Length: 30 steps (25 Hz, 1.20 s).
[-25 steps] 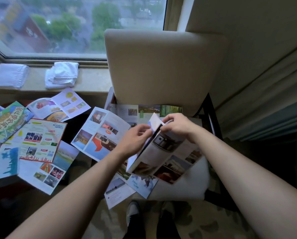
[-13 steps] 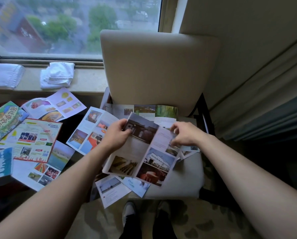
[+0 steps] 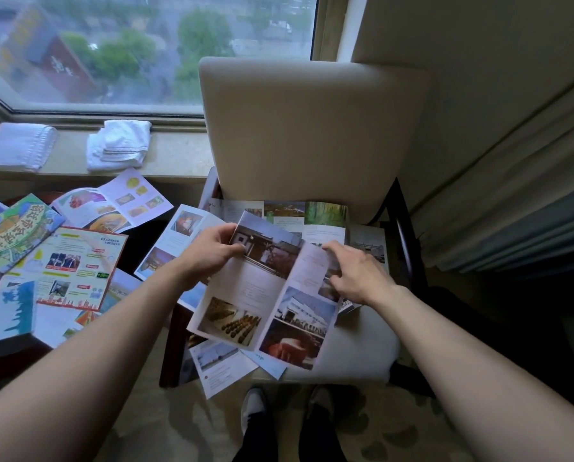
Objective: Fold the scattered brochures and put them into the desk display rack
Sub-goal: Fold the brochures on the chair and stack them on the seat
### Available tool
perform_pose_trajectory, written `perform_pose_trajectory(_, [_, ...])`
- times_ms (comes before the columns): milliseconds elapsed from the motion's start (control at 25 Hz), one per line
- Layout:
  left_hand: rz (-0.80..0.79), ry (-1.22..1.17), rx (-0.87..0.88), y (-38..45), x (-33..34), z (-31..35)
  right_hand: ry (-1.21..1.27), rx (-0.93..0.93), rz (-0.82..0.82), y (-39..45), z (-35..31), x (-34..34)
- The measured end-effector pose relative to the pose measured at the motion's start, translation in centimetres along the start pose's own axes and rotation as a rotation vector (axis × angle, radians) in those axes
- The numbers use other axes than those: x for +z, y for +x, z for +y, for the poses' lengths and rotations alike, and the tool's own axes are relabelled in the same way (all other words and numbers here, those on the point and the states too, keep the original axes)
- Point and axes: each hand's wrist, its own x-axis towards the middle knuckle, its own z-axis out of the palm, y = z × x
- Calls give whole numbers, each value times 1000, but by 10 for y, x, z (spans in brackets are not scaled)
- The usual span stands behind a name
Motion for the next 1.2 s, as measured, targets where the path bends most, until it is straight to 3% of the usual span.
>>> perform_pose_trajectory(160, [297, 364, 106, 0, 22, 0, 4, 37, 0, 7, -22, -6])
perform_pose_trajectory(240, [248, 285, 123, -5, 47, 3, 168, 84, -42, 14, -40, -5])
perform_pose_trajectory(320, [106, 125, 127, -13, 75, 6, 578, 217, -61, 21, -57, -8])
perform_pose_trajectory(400, [74, 29, 164, -23, 95, 6, 958, 354, -83, 25, -65, -13])
perform_pose_trajectory(600, [131, 72, 262, -28, 114, 8, 1272, 379, -124, 26, -67, -22])
perform_pose_trajectory(680, [211, 17, 159, -21, 112, 13, 1155, 355, -95, 25, -59, -23])
perform_pose_trajectory(800, [159, -274, -65, -14, 95, 15, 748, 287, -86, 18, -39, -21])
perform_pose_trajectory(920, [141, -438, -248, -12, 91, 14, 769, 233, -168, 6, -34, -6])
perform_pose_trajectory(1000, [147, -514, -295, -13, 98, 16, 801, 277, -104, 1, -31, 4])
perform_pose_trajectory(1080, [171, -399, -245, -14, 109, 18, 812, 336, -37, -3, -24, 12])
perform_pose_trajectory(1200, [100, -86, -89, -23, 138, 24, 956, 364, -121, -10, -17, 23])
